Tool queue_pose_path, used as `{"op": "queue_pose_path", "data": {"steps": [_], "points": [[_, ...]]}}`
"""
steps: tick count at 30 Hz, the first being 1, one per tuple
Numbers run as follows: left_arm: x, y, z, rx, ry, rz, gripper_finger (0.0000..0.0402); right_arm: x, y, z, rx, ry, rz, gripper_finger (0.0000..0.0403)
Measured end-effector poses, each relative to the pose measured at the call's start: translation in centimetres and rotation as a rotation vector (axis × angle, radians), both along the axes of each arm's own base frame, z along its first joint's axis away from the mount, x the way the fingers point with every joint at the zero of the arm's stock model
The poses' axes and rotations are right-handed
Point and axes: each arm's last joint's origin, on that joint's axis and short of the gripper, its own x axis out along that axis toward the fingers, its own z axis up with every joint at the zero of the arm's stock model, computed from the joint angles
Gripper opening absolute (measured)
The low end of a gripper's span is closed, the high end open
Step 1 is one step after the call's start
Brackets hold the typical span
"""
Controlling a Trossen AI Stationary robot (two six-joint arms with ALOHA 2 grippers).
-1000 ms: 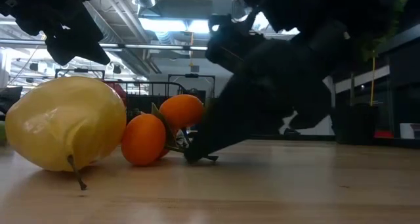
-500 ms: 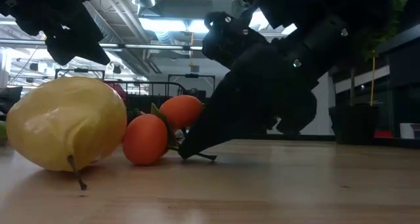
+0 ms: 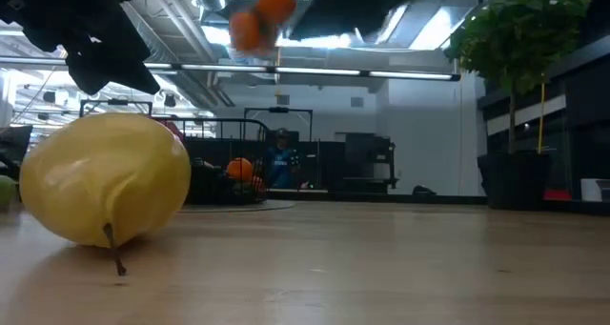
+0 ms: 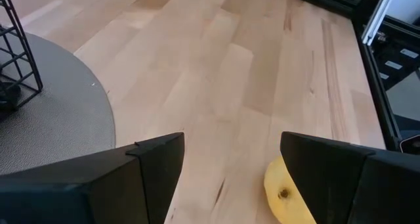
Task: Build produce basket
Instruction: Put the orange tangerine into the black wire basket
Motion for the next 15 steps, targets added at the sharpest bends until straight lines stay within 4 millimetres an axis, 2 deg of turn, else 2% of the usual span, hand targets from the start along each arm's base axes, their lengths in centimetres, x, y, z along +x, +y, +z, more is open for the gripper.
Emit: {"op": "queue_pose_path", "data": {"steps": [5, 8, 11, 15], "points": [[0.0, 0.0, 0.0, 0.003, -0.003, 0.007, 0.0243, 0.9, -5.7, 6.5, -0.026, -0.091, -0.021, 0.0001], [0.0, 0.1, 0.0, 0.009, -0.007, 0.019, 0.0243, 2.2, -9.9, 9.4, 0.098, -0.091, -0.006, 0.0000], [0.0, 0.1, 0.0, 0.009, -0.007, 0.019, 0.0243, 3.5, -13.8, 10.7, 0.230, -0.053, 0.028, 0.0000], [0.0, 0.1, 0.0, 0.015, -0.006, 0.017, 0.0243, 5.3, -17.2, 11.4, 0.322, -0.008, 0.092, 0.0021]]}}
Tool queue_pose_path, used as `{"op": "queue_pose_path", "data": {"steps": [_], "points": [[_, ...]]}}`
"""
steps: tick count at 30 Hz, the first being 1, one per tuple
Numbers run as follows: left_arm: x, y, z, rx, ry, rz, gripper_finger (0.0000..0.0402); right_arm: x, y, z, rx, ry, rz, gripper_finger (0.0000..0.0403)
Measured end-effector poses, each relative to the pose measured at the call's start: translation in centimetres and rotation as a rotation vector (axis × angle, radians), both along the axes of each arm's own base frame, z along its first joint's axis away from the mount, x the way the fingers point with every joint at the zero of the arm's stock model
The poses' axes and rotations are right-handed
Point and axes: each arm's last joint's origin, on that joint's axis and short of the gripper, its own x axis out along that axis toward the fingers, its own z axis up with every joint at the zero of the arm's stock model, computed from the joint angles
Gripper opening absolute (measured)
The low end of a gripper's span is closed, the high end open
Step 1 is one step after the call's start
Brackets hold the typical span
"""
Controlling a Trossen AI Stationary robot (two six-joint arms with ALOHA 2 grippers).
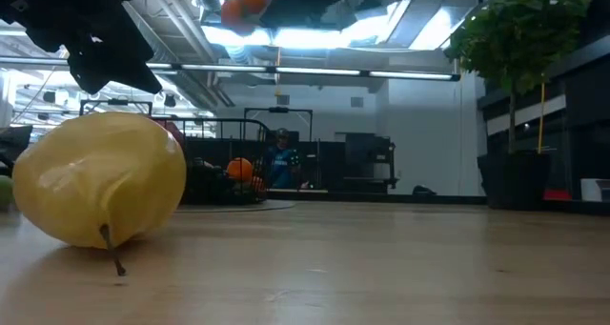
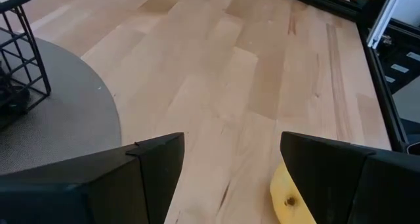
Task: Build produce basket
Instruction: Put the orange tangerine into the black wire basket, then put the yellow pear into the black wire basket
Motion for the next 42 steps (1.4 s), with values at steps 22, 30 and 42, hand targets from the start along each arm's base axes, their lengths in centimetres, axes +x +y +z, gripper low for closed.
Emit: {"op": "queue_pose_path", "data": {"steps": [22, 30, 42], "points": [[0.0, 0.0, 0.0, -0.001, 0.000, 0.000, 0.0243, -1.0, 3.4, -0.3, 0.519, 0.669, 0.200, 0.0202], [0.0, 0.0, 0.0, -0.005, -0.001, 0.002, 0.0243, -3.9, 7.7, -3.2, 0.552, 1.067, 0.288, 0.0202], [0.4, -0.3, -0.9, 0.022, 0.040, 0.003, 0.0243, -11.1, 8.7, -2.6, 0.523, 1.066, 0.184, 0.0202]]}}
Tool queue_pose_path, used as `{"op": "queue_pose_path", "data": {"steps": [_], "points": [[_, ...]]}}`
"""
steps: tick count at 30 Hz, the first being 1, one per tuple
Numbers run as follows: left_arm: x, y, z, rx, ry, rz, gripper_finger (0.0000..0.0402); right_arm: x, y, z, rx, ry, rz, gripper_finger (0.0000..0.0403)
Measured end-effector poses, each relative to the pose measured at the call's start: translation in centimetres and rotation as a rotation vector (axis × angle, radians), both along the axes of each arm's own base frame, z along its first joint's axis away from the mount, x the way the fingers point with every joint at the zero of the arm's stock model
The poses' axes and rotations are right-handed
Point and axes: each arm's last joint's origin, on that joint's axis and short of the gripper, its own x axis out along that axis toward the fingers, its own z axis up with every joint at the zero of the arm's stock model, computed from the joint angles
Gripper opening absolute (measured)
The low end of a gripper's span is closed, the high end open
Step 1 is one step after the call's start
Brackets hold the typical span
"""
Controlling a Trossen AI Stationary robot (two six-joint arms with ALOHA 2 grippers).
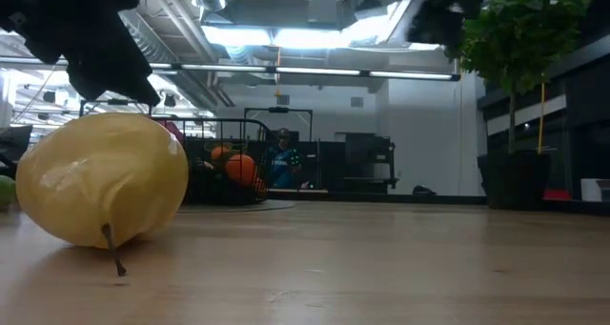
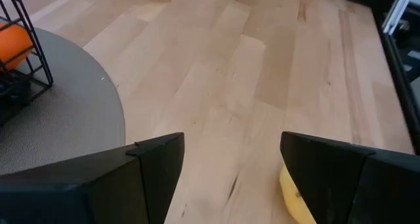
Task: Build produce basket
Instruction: Put the yellow pear into the black wire basket
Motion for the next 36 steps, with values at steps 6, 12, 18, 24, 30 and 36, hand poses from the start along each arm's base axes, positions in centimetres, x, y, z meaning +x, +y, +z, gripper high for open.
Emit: {"op": "queue_pose_path", "data": {"steps": [6, 12, 18, 24, 30, 36], "points": [[0.4, -0.3, -0.9, 0.028, 0.039, 0.000, 0.0243, -5.2, 1.9, -2.0, -0.055, -0.093, -0.193, 0.0202], [0.5, -0.5, -1.0, -0.064, 0.025, 0.007, 0.0243, -8.9, 5.1, -3.9, -0.114, -0.198, -0.269, 0.0202], [1.1, -1.4, 0.3, -0.168, -0.064, -0.157, 0.0243, -10.8, 7.9, -5.4, -0.128, -0.300, -0.284, 0.0202], [1.4, -1.6, 1.3, -0.125, -0.160, -0.211, 0.0243, -11.5, 9.6, -7.2, -0.186, -0.390, -0.275, 0.0202], [1.5, -1.6, 1.2, -0.121, -0.158, -0.202, 0.0243, -11.9, 10.3, -8.2, -0.187, -0.419, -0.248, 0.0202], [1.1, -2.0, 0.2, -0.502, 0.009, -0.211, 0.0243, -12.0, 10.5, -8.3, -0.186, -0.422, -0.191, 0.0202]]}}
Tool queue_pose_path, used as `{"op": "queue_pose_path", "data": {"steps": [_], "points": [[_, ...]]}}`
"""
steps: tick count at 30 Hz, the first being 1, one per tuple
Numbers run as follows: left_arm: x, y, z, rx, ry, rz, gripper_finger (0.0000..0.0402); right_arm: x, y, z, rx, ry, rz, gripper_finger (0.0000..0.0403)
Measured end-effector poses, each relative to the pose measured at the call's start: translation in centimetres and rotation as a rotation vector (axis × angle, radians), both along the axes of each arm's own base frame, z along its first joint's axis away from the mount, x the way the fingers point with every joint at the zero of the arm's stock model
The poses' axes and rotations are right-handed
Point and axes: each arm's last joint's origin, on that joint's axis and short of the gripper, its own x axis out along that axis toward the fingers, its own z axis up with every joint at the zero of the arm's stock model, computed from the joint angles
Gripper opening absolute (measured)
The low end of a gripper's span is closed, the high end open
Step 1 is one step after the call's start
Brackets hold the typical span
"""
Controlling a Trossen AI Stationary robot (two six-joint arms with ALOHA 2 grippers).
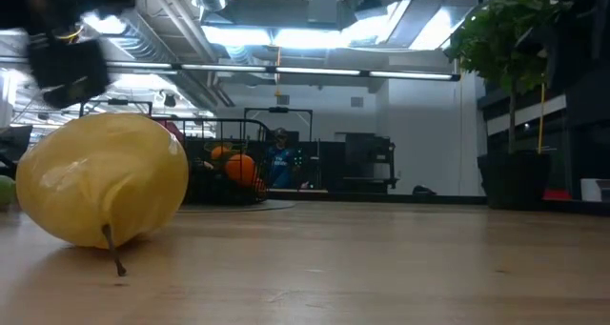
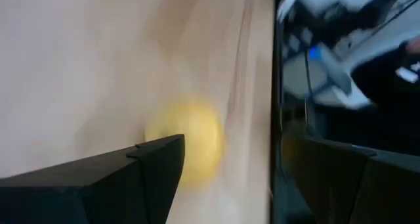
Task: Build produce basket
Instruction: Put the yellow pear into the black wire basket
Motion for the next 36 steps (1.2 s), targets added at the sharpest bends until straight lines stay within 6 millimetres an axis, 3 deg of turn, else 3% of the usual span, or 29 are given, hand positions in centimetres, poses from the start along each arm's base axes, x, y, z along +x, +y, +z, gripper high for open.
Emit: {"op": "queue_pose_path", "data": {"steps": [3, 7, 15, 22, 27, 36], "points": [[-0.3, -0.1, -0.5, -0.186, 0.125, 0.032, 0.0243, 0.0, 0.1, 0.0, 0.005, 0.011, 0.048, 0.0202], [0.2, -0.5, -0.3, -0.325, 0.152, 0.094, 0.0243, -0.1, 0.0, -0.1, -0.011, 0.020, 0.072, 0.0202], [3.7, -4.4, -0.1, -0.259, 0.196, 0.031, 0.0243, -0.2, 0.0, -0.1, -0.029, 0.029, 0.092, 0.0202], [5.8, -7.4, -2.1, -0.160, 0.440, -0.059, 0.0243, -0.2, 0.0, -0.1, -0.026, 0.025, 0.091, 0.0202], [7.7, -5.8, -3.5, -0.124, 0.450, 0.090, 0.0243, -0.2, 0.0, -0.1, -0.033, 0.019, 0.086, 0.0202], [11.4, 1.2, -3.3, 0.127, 0.286, 0.413, 0.0243, 0.0, 0.0, 0.0, -0.042, -0.008, 0.075, 0.0202]]}}
